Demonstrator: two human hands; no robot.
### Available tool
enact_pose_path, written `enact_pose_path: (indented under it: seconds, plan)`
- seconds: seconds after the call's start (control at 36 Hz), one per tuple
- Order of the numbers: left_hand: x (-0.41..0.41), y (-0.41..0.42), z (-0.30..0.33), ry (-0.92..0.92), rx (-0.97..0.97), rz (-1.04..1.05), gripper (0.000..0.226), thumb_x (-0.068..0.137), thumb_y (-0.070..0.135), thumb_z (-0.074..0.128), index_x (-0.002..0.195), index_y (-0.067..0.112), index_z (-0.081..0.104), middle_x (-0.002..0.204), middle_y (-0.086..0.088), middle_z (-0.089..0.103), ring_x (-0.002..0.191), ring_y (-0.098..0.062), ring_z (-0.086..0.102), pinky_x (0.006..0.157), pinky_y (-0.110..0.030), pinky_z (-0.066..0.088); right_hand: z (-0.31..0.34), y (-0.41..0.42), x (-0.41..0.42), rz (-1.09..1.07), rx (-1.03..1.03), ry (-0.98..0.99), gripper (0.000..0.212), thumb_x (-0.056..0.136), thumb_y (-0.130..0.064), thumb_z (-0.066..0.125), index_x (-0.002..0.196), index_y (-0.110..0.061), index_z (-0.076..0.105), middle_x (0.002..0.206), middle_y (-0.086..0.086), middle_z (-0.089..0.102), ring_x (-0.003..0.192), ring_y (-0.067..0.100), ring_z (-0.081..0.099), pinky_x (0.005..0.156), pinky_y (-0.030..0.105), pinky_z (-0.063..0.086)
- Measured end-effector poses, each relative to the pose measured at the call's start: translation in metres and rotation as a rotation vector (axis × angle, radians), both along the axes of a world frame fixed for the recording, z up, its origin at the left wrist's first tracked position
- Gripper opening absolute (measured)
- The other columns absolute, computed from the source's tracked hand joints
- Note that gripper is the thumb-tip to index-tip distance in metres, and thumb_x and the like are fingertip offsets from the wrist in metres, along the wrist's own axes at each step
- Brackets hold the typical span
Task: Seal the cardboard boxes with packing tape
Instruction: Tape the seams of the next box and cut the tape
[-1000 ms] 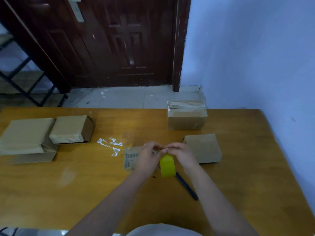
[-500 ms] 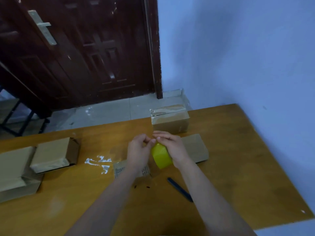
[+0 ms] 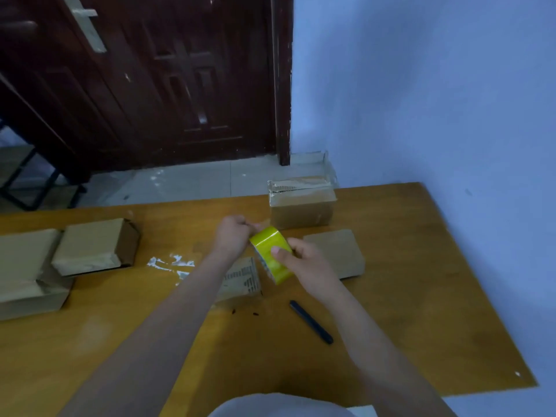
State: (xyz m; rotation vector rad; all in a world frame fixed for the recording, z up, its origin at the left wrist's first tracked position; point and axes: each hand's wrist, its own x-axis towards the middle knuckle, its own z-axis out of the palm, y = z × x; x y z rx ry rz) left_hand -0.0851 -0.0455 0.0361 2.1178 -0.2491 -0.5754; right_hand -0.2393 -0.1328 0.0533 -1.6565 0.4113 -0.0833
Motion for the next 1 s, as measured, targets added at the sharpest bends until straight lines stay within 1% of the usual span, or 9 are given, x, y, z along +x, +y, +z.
enact_pose_path:
  seconds: [0.11,0.17,0.22,0.36,0.44,0.61,0.78,0.86,1.0]
  plan:
    - [0.019,0.006,-0.003,-0.097,0.012,0.111,0.027,0.073,-0.002,0.059,0.051,0.012,0.055,0.059,-0.007,0.062,0.069,-0.03,0.061,0.068,-0.038,0.05,-0.013,0.011,0.009,0.044,-0.042,0.211,0.057,0.086,-0.056,0.052,0.065,-0.003,0.049,0.061,0.021,0.055,0.059,0.04,0.059,0.057,0.037,0.043]
    - [0.023,0.011,-0.009,-0.116,0.042,0.099,0.03,0.077,0.005,0.064,0.051,0.015,0.056,0.06,-0.005,0.062,0.065,-0.026,0.057,0.063,-0.034,0.046,-0.022,0.013,0.008,0.048,-0.007,0.28,0.048,0.094,-0.045,0.051,0.058,-0.014,0.049,0.047,-0.002,0.056,0.055,0.027,0.062,0.057,0.034,0.048]
    - [0.025,0.015,-0.021,-0.104,0.019,0.065,0.034,0.083,0.014,0.07,0.052,0.017,0.055,0.063,-0.008,0.063,0.065,-0.022,0.055,0.063,-0.032,0.042,-0.025,0.017,0.005,0.057,-0.007,0.303,0.044,0.096,-0.041,0.05,0.059,-0.018,0.051,0.042,-0.008,0.055,0.049,0.014,0.059,0.052,0.024,0.046]
    - [0.021,0.032,-0.051,0.042,-0.083,0.099,0.035,0.084,0.014,0.072,0.054,0.018,0.054,0.059,0.001,0.053,0.072,-0.017,0.048,0.066,-0.029,0.034,-0.051,0.037,-0.006,0.106,0.115,0.354,0.03,0.097,-0.036,0.049,0.075,-0.02,0.061,0.061,-0.005,0.065,0.053,0.004,0.062,0.053,0.02,0.049]
    - [0.018,0.038,-0.066,0.097,-0.027,0.075,0.023,0.086,0.022,0.071,0.067,0.013,0.063,0.069,-0.004,0.058,0.077,-0.021,0.053,0.067,-0.029,0.036,-0.064,0.05,-0.013,0.11,0.179,0.385,0.017,0.096,-0.03,0.053,0.084,-0.022,0.062,0.066,-0.007,0.067,0.061,0.005,0.064,0.059,0.022,0.049]
    - [0.01,0.038,-0.087,-0.025,0.116,0.029,0.025,0.088,0.034,0.067,0.098,0.013,0.074,0.088,-0.007,0.067,0.08,-0.022,0.057,0.065,-0.026,0.037,-0.073,0.054,-0.013,0.052,0.195,0.42,0.012,0.096,-0.028,0.053,0.092,-0.021,0.061,0.081,0.0,0.064,0.069,0.009,0.063,0.062,0.02,0.049]
    - [0.013,0.038,-0.108,-0.11,0.167,0.072,0.03,0.087,0.043,0.065,0.099,0.017,0.075,0.093,-0.007,0.071,0.089,-0.03,0.064,0.065,-0.029,0.043,-0.077,0.058,-0.005,0.062,0.148,0.431,0.022,0.096,-0.033,0.052,0.094,-0.014,0.062,0.081,0.0,0.064,0.07,0.01,0.063,0.065,0.023,0.049]
    - [0.015,0.036,-0.113,-0.116,0.214,0.07,0.032,0.085,0.051,0.063,0.101,0.025,0.075,0.097,-0.004,0.071,0.092,-0.027,0.064,0.072,-0.032,0.049,-0.08,0.06,-0.002,0.046,0.186,0.445,0.022,0.097,-0.027,0.052,0.099,-0.008,0.062,0.079,-0.001,0.064,0.062,0.001,0.062,0.058,0.015,0.048]
    - [0.019,0.035,-0.12,-0.109,0.228,0.092,0.034,0.083,0.059,0.06,0.099,0.032,0.074,0.098,-0.005,0.07,0.095,-0.028,0.062,0.084,-0.038,0.05,-0.082,0.06,0.002,0.047,0.222,0.467,0.02,0.097,-0.027,0.051,0.097,-0.011,0.062,0.078,0.0,0.066,0.062,0.003,0.063,0.057,0.015,0.048]
